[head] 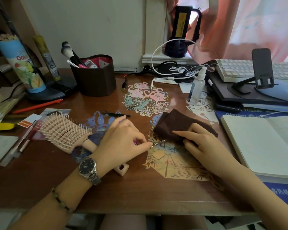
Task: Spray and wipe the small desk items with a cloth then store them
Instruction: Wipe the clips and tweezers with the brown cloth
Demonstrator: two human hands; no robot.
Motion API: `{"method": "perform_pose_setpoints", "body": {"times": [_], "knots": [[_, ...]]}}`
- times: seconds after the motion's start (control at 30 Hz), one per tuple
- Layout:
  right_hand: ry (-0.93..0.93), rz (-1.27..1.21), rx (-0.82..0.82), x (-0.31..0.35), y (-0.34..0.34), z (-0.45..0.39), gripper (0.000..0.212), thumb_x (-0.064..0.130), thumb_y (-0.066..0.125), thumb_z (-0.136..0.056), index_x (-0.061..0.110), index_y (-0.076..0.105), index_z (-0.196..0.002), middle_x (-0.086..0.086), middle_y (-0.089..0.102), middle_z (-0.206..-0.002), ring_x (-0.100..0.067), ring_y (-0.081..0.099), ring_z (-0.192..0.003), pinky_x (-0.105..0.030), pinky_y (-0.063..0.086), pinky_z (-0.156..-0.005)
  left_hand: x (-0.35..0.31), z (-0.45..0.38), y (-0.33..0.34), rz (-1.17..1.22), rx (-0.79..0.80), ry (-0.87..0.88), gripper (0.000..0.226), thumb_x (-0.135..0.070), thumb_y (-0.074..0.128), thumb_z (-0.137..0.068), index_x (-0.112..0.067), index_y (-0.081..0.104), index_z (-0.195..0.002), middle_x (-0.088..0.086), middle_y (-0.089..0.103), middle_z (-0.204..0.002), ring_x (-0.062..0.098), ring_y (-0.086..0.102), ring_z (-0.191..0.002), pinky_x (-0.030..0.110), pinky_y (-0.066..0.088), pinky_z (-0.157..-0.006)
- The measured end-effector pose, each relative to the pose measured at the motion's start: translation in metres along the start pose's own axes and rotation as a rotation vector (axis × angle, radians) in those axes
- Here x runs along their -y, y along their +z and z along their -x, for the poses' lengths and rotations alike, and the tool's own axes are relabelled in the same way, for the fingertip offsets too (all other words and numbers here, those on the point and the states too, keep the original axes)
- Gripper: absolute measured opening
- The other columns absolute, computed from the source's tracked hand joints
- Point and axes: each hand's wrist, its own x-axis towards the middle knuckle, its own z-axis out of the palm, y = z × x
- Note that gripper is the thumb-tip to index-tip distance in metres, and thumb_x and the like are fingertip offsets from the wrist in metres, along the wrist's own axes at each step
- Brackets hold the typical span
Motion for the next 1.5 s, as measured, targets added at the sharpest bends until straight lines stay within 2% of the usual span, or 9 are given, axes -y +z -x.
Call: {"method": "perform_pose_setpoints", "body": {"times": [0.1,0.23,0.33,0.5,0.73,0.9,1.1,1.33,1.5], "knots": [[0.000,-0.005,0.001,0.000,0.000,0.000,0.039,0.015,0.052,-0.093,0.027,0.058,-0.129,0.006,0.047,-0.090,-0.006,0.049,-0.077,-0.027,0.046,-0.068,0.002,0.000,0.002,-0.004,-0.008,0.011,0.032,-0.062,0.054,-0.078,-0.035,0.073,-0.072,-0.017,0.066,-0.073,-0.001,0.050,-0.091,0.017,0.001,-0.109],[0.007,-0.005,0.005,0.001,0.000,0.000,0.039,0.016,0.051,-0.093,0.030,0.057,-0.129,0.007,0.046,-0.090,-0.005,0.049,-0.077,-0.024,0.045,-0.067,0.004,0.000,0.000,0.054,-0.018,0.026,0.014,-0.050,0.066,-0.078,-0.037,0.071,-0.078,-0.018,0.065,-0.076,0.001,0.050,-0.091,0.024,0.010,-0.113],[0.011,-0.007,0.008,0.001,-0.001,0.001,0.039,0.015,0.052,-0.093,0.029,0.059,-0.128,0.007,0.046,-0.089,-0.007,0.049,-0.077,-0.027,0.045,-0.067,0.004,-0.001,-0.001,0.062,-0.002,0.050,0.002,-0.038,0.069,-0.081,-0.039,0.070,-0.082,-0.018,0.067,-0.080,0.001,0.051,-0.094,0.021,0.004,-0.113],[0.012,-0.008,0.006,0.000,0.000,0.001,0.039,0.015,0.053,-0.092,0.029,0.059,-0.127,0.008,0.046,-0.088,-0.006,0.049,-0.077,-0.027,0.045,-0.068,0.004,-0.001,-0.001,0.032,0.002,0.062,0.011,-0.034,0.064,-0.086,-0.040,0.072,-0.091,-0.017,0.067,-0.085,0.003,0.051,-0.100,0.019,-0.003,-0.111],[0.002,0.015,0.024,0.002,-0.002,0.000,0.039,0.015,0.053,-0.092,0.028,0.059,-0.128,0.006,0.048,-0.089,-0.009,0.049,-0.080,-0.034,0.047,-0.071,0.006,0.002,-0.001,-0.014,-0.052,0.055,0.047,-0.072,0.041,-0.071,-0.040,0.070,-0.089,-0.022,0.062,-0.090,-0.001,0.045,-0.102,0.023,-0.001,-0.111],[-0.019,0.080,0.039,0.005,-0.001,0.000,0.037,0.017,0.052,-0.092,0.026,0.060,-0.127,0.005,0.048,-0.088,-0.013,0.050,-0.080,-0.038,0.048,-0.068,0.005,0.001,-0.002,-0.064,-0.004,0.034,0.021,-0.053,0.065,-0.078,-0.037,0.072,-0.088,-0.021,0.063,-0.096,0.005,0.046,-0.107,0.026,0.000,-0.112],[-0.092,0.302,0.071,0.012,0.003,0.000,0.046,0.030,0.033,-0.087,0.026,0.063,-0.122,0.007,0.048,-0.082,-0.014,0.048,-0.070,-0.028,0.042,-0.057,0.003,-0.002,-0.002,-0.084,0.013,0.050,0.013,-0.048,0.066,-0.080,-0.037,0.074,-0.082,-0.021,0.062,-0.096,0.005,0.046,-0.107,0.024,-0.003,-0.111],[-0.208,0.417,0.058,0.027,0.015,-0.004,0.041,0.024,0.047,-0.082,0.024,0.063,-0.120,0.003,0.050,-0.084,-0.018,0.049,-0.069,-0.028,0.035,-0.056,0.002,-0.002,-0.001,-0.054,-0.016,0.053,0.009,-0.044,0.071,-0.076,-0.035,0.073,-0.074,-0.019,0.062,-0.090,0.007,0.049,-0.102,0.020,-0.003,-0.109],[-0.233,0.430,0.026,0.031,0.020,-0.005,0.040,0.023,0.050,-0.083,0.024,0.062,-0.121,0.002,0.050,-0.085,-0.019,0.049,-0.070,-0.030,0.037,-0.057,0.004,-0.001,0.000,-0.028,-0.047,0.024,0.009,-0.044,0.073,-0.072,-0.035,0.074,-0.072,-0.016,0.056,-0.087,0.011,0.048,-0.097,0.028,0.008,-0.111]]}}
